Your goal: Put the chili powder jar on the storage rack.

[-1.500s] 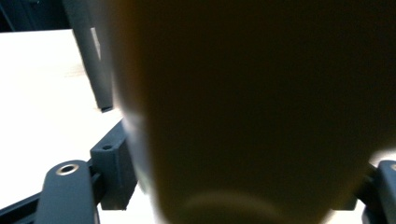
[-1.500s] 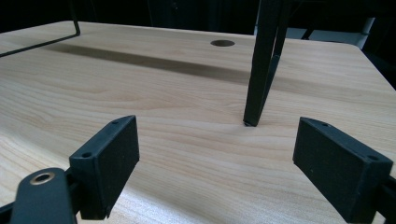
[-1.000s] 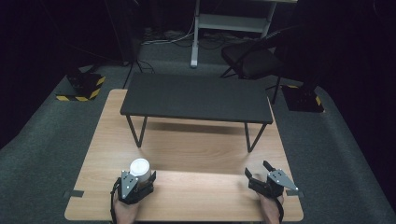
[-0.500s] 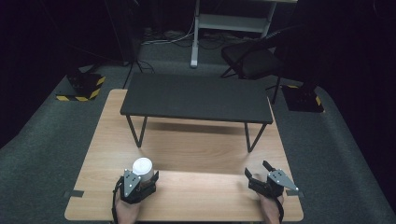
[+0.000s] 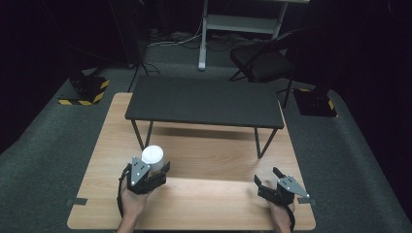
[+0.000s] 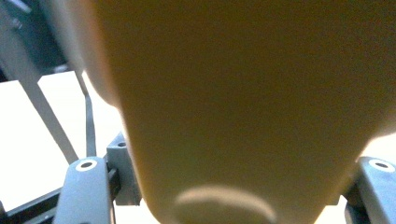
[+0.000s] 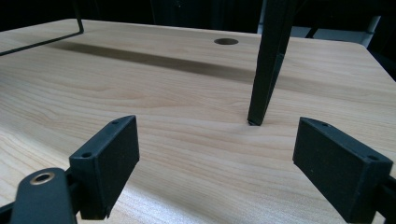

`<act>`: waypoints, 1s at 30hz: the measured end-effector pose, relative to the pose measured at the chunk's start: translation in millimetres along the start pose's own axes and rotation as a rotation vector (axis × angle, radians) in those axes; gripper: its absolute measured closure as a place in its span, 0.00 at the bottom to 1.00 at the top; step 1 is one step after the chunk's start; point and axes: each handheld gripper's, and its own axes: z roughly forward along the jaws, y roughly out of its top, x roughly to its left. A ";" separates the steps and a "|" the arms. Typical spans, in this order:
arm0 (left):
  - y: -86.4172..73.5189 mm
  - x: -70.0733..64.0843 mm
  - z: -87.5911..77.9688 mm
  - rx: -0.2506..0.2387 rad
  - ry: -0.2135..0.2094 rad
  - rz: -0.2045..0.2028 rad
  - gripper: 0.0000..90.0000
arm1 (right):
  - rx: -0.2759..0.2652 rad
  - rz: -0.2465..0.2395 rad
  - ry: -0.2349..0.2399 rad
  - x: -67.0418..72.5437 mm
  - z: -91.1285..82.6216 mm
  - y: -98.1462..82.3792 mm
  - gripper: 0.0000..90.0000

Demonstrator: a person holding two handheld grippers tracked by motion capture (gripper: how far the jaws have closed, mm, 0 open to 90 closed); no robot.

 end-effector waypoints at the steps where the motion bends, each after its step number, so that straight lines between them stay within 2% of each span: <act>1: 19.7 4.6 1.8 -0.014 -0.029 0.006 0.34 | 0.002 0.000 -0.001 0.2 0.2 0.3 0.16; 2: 19.7 4.6 1.8 -0.014 -0.029 0.006 0.34 | 0.002 0.000 -0.001 0.2 0.2 0.3 0.16; 3: 35.8 7.5 3.8 -0.024 -0.049 0.015 0.34 | 0.007 -0.001 -0.003 0.8 0.6 1.0 0.16; 4: 35.8 7.5 3.8 -0.024 -0.049 0.015 0.34 | 0.007 -0.001 -0.003 0.8 0.6 1.0 0.16; 5: 54.2 10.9 7.0 -0.033 -0.071 0.027 0.34 | 0.012 -0.004 -0.003 1.2 1.0 1.8 0.16; 7: 72.1 13.5 11.8 -0.046 -0.086 0.046 0.34 | 0.016 -0.006 -0.005 1.7 1.4 2.3 0.16; 8: 72.1 13.5 11.8 -0.046 -0.086 0.046 0.34 | 0.016 -0.006 -0.005 1.7 1.4 2.3 0.16; 9: 85.8 14.8 16.2 -0.054 -0.096 0.060 0.34 | 0.019 -0.008 -0.007 2.0 1.7 2.7 0.16; 10: 85.8 14.8 16.2 -0.054 -0.096 0.060 0.34 | 0.019 -0.008 -0.007 2.0 1.7 2.7 0.16; 11: 99.0 16.2 20.9 -0.065 -0.106 0.076 0.34 | 0.020 -0.008 -0.008 2.1 1.8 2.9 0.16; 14: 106.6 17.4 24.1 -0.074 -0.113 0.078 0.34 | 0.022 -0.009 -0.007 2.0 1.9 3.1 0.16; 15: 115.3 19.4 28.7 -0.087 -0.119 0.071 0.34 | 0.023 -0.010 -0.005 1.8 2.1 3.3 0.16; 17: 122.0 21.9 34.1 -0.104 -0.126 0.055 0.34 | 0.026 -0.010 -0.004 1.7 2.3 3.8 0.16; 20: 130.2 21.8 40.8 -0.109 -0.121 0.060 0.34 | 0.030 -0.013 -0.002 1.9 2.5 4.3 0.16; 21: 139.9 20.3 49.6 -0.109 -0.109 0.075 0.34 | 0.031 -0.014 -0.001 1.9 2.5 4.4 0.16; 24: 146.4 19.8 55.9 -0.104 -0.103 0.084 0.34 | 0.035 -0.017 0.004 1.6 2.7 4.9 0.16; 25: 156.2 19.4 67.5 -0.093 -0.093 0.086 0.34 | 0.036 -0.018 0.005 1.6 2.8 5.1 0.16; 26: 156.2 19.4 67.5 -0.093 -0.093 0.086 0.34 | 0.036 -0.018 0.005 1.6 2.8 5.1 0.16; 27: 163.1 19.2 76.7 -0.081 -0.081 0.087 0.34 | 0.036 -0.017 0.004 1.7 2.8 5.1 0.16; 30: 166.6 18.7 83.9 -0.081 -0.065 0.082 0.34 | 0.034 -0.014 0.002 1.7 2.6 4.7 0.17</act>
